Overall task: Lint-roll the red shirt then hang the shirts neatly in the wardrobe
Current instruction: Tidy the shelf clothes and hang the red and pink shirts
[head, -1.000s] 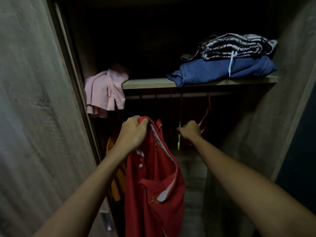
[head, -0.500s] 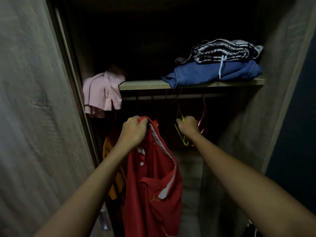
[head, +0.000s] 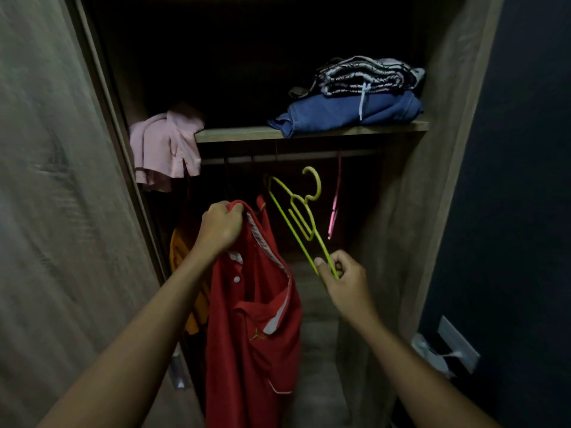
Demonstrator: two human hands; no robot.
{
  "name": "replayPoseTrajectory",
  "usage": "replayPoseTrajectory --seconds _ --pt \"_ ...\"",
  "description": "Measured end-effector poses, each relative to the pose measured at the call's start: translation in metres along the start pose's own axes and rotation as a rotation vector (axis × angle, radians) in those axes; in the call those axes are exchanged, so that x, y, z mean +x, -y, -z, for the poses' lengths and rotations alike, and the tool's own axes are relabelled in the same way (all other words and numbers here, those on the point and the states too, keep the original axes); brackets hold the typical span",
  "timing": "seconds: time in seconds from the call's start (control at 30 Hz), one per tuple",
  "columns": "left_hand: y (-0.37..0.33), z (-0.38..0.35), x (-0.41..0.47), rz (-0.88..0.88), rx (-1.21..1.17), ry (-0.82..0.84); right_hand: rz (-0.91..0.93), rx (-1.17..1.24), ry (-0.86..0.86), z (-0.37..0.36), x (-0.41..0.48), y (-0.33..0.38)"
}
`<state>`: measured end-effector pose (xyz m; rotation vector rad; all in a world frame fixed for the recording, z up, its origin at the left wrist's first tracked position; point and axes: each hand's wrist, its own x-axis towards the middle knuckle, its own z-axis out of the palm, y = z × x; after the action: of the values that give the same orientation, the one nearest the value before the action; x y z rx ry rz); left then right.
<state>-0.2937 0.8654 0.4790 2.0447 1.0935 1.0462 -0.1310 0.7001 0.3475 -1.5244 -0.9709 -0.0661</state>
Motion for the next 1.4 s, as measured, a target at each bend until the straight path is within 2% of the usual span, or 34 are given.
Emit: replayPoseTrajectory --seconds 0.2,0.5,0.57,0.7,0.77,0.87,1.03,1.13,1.23,1.3,1.4 --pt "-0.010 -0.001 -0.006 -0.013 -0.002 0.029 -0.104 0.151 -0.026 0.007 -0.013 0.001" --pt "-0.022 0.015 -0.001 -0.029 -0.044 0.027 -0.086 0.321 -0.075 0.013 -0.012 0.035" --pt "-0.025 0.019 -0.003 -0.032 -0.039 0.033 -0.077 0.355 -0.108 0.014 -0.004 0.053" --pt "-0.027 0.025 0.000 -0.010 -0.053 0.088 -0.047 0.624 -0.188 0.023 0.007 0.107" --pt "-0.029 0.028 0.003 -0.008 -0.104 0.133 0.007 0.718 -0.151 0.023 0.010 0.129" --pt "-0.046 0.035 -0.005 -0.018 -0.191 0.222 0.073 0.737 -0.115 0.018 0.017 0.154" --pt "-0.077 0.046 -0.020 -0.030 -0.327 0.396 0.251 0.650 -0.217 0.008 0.031 0.170" --pt "-0.089 0.069 -0.023 -0.037 -0.425 0.487 0.304 0.519 -0.182 0.008 0.042 0.161" --pt "-0.085 0.101 -0.018 -0.084 -0.488 0.492 0.384 0.371 -0.029 0.014 0.058 0.141" --pt "-0.074 0.118 -0.012 -0.127 -0.463 0.459 0.419 0.226 0.132 0.022 0.067 0.126" --pt "-0.045 0.134 -0.006 -0.232 -0.238 0.377 0.417 -0.119 0.369 0.042 0.078 0.106"
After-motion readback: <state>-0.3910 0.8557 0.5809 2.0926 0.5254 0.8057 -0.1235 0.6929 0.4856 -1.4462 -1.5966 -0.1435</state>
